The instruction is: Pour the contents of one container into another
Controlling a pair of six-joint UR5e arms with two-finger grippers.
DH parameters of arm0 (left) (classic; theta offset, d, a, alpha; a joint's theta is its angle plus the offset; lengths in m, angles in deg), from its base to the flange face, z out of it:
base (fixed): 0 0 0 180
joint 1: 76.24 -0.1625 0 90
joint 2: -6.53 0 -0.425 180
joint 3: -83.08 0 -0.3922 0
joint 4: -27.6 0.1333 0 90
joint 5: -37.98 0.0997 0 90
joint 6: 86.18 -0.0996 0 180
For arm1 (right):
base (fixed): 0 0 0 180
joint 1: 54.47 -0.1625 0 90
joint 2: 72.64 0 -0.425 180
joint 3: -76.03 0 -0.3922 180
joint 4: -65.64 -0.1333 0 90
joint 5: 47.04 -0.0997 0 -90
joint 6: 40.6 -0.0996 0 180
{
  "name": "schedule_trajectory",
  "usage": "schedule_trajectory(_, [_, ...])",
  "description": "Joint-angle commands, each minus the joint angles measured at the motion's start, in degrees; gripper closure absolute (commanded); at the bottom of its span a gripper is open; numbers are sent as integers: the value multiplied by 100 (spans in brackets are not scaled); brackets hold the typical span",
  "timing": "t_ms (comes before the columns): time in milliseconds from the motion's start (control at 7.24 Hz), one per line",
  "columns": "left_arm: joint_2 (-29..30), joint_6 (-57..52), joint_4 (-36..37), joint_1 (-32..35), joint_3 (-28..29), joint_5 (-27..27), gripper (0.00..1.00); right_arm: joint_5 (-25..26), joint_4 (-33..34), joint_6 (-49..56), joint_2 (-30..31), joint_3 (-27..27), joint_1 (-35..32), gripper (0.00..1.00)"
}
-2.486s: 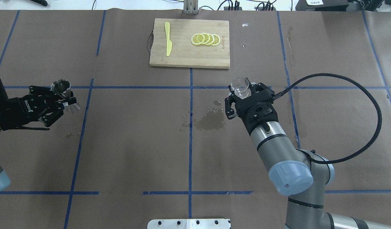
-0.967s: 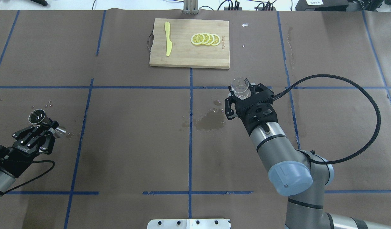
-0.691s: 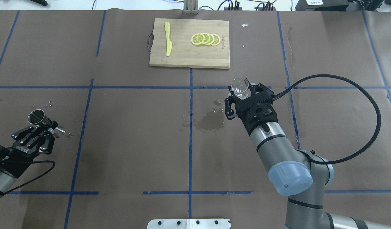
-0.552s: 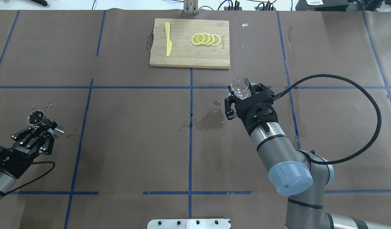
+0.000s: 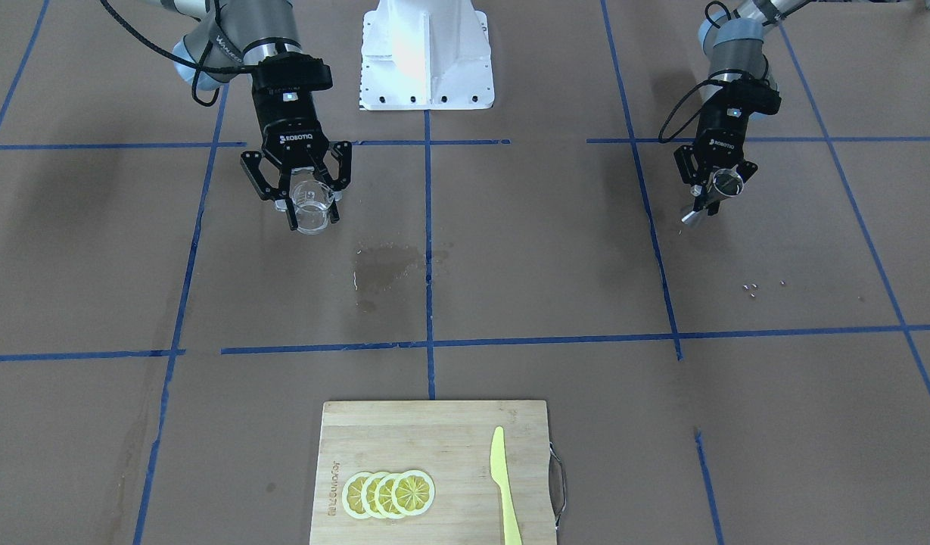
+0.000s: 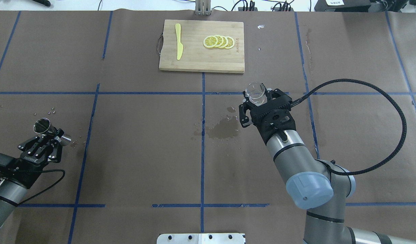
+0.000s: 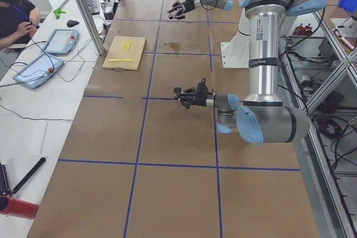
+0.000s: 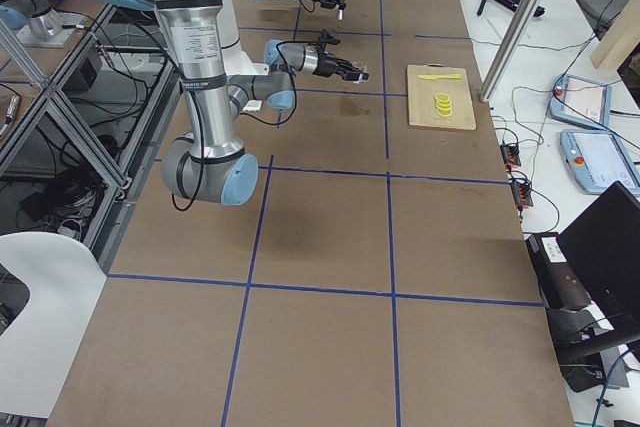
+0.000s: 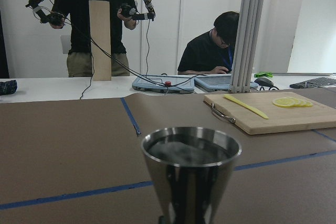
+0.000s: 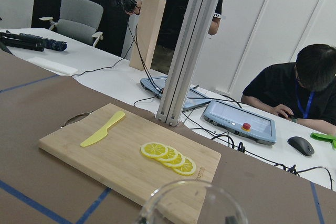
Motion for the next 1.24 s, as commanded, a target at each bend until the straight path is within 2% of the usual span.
schedule_trajectory(0, [159,28,111,-2,53,171,100,3,0,0,0,5,0,100])
schedule_trajectory(691, [151,45,322,-2,79,-110,100,3,0,0,0,-4,0,100])
schedule_trajectory(1105, [160,458,453,-2,88,-190,100,3,0,0,0,-4,0,100])
